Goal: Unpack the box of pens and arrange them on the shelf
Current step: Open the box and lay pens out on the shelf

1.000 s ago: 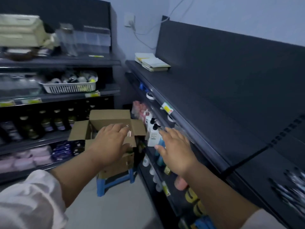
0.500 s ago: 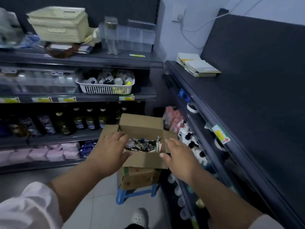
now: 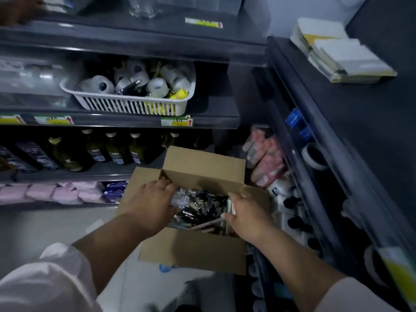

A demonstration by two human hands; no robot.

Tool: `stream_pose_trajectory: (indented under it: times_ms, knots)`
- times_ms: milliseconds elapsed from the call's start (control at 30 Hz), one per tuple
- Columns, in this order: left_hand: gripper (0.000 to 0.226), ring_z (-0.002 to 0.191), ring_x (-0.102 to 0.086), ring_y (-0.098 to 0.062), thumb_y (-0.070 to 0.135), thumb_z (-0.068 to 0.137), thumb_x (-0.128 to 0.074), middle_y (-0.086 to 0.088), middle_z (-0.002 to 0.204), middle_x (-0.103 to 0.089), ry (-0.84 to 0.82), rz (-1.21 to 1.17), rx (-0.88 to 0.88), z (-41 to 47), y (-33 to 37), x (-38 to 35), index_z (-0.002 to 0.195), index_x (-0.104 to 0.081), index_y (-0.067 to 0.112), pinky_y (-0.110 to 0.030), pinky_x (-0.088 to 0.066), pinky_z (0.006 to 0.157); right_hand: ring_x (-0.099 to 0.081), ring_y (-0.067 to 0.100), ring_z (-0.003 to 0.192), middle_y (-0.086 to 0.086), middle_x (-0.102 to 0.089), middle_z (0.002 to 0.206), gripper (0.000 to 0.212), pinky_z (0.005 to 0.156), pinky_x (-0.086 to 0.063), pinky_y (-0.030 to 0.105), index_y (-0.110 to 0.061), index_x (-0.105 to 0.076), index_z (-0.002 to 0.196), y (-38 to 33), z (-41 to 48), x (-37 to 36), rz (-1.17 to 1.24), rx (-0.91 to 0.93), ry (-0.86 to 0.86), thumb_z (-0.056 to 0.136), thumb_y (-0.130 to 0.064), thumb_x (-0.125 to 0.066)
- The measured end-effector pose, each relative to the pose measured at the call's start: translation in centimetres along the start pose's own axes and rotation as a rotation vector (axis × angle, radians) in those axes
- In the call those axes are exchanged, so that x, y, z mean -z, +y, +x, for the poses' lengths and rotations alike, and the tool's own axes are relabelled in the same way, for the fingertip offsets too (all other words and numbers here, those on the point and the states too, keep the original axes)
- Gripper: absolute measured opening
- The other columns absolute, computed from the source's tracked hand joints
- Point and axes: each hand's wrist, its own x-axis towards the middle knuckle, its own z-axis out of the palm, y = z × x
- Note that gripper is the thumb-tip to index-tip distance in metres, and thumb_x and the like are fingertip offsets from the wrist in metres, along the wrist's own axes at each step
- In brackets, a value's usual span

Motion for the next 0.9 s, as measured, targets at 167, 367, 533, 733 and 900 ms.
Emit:
stream_pose_trajectory:
  times_ms: [167, 367, 533, 733, 900]
  knots:
    - [0.063, 0.131, -0.038, -0.024, 0.043, 0.089, -0.054, -0.002, 0.145, -0.040, -0.106, 0.005, -0.026, 6.4, -1.3, -4.7, 0.144, -0.031, 0.024, -0.032, -0.032, 0.106, -0.036, 0.025, 0.136, 0.006, -0.035, 0.150, 0.064, 0.106, -0.035, 0.031, -0.015, -0.028, 0.148, 1.3, 5.9, -3.3, 0.071, -0.040, -0.095, 0.094, -0.037, -0.054]
    - [0.068, 0.133, -0.037, -0.026, 0.045, 0.088, -0.055, -0.005, 0.147, -0.037, -0.200, 0.057, -0.088, 12.1, -3.2, -11.6, 0.146, -0.028, 0.022, -0.035, -0.034, 0.106, -0.050, 0.023, 0.116, 0.005, -0.051, 0.131, 0.045, 0.092, -0.045, 0.035, -0.016, -0.045, 0.130, 2.5, 11.9, -8.4, 0.067, -0.073, -0.148, 0.094, -0.041, -0.055]
    - [0.069, 0.135, -0.034, -0.027, 0.045, 0.089, -0.055, -0.005, 0.149, -0.033, -0.224, 0.071, -0.102, 16.0, -4.7, -16.9, 0.146, -0.026, 0.020, -0.037, -0.030, 0.109, -0.043, 0.023, 0.125, 0.005, -0.044, 0.139, 0.053, 0.096, -0.039, 0.031, -0.017, -0.041, 0.136, 3.5, 16.5, -13.0, 0.092, -0.089, -0.121, 0.092, -0.044, -0.055]
    - [0.087, 0.139, -0.026, -0.025, 0.054, 0.078, -0.065, -0.003, 0.152, -0.027, -0.246, 0.092, -0.182, 19.8, -5.5, -21.0, 0.148, -0.023, 0.021, -0.039, -0.021, 0.113, -0.036, 0.026, 0.133, 0.006, -0.036, 0.148, 0.083, 0.108, -0.034, 0.035, -0.018, -0.029, 0.145, 4.3, 20.5, -18.0, 0.119, -0.122, -0.137, 0.080, -0.057, -0.063]
    - [0.101, 0.135, -0.027, -0.025, 0.064, 0.070, -0.066, 0.000, 0.149, -0.026, -0.280, 0.131, -0.220, 21.3, -6.0, -23.0, 0.149, -0.020, 0.022, -0.039, -0.024, 0.109, -0.028, 0.028, 0.132, 0.005, -0.032, 0.149, 0.096, 0.107, -0.027, 0.034, -0.019, -0.022, 0.148, 4.9, 21.7, -20.3, 0.017, -0.086, -0.102, 0.074, -0.058, -0.068]
